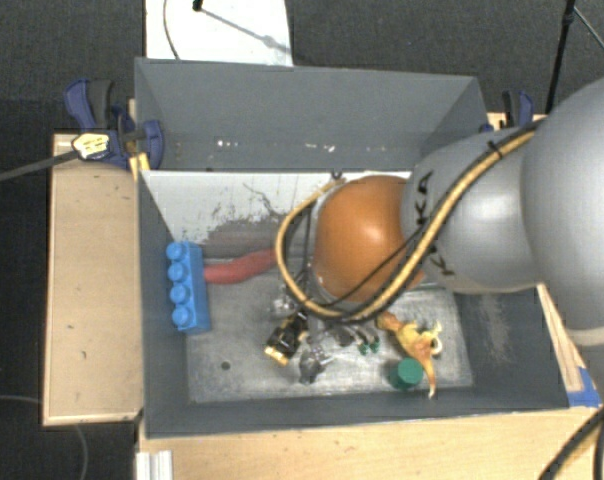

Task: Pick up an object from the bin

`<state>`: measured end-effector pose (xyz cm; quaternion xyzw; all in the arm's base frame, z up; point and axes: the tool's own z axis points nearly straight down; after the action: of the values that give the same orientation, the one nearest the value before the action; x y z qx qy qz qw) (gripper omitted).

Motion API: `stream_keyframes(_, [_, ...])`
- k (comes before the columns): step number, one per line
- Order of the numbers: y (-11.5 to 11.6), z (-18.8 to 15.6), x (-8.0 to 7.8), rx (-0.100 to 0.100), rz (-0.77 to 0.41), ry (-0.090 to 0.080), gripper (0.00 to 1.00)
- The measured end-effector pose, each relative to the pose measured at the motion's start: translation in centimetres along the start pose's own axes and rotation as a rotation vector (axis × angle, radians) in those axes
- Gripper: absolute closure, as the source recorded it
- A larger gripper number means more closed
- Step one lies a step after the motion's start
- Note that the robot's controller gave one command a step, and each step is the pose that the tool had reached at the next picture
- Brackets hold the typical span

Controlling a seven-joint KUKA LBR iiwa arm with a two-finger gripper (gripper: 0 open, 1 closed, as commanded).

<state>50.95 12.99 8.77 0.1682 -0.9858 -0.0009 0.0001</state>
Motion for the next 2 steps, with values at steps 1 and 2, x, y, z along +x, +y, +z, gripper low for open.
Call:
stream_keyframes(1, [-1.03,-3.48,-1.85,0.001,-0.061,-0.001,1.00])
stream_keyframes(2, [-1.03,-3.48,-1.85,0.001,-0.059,-0.001,1.00])
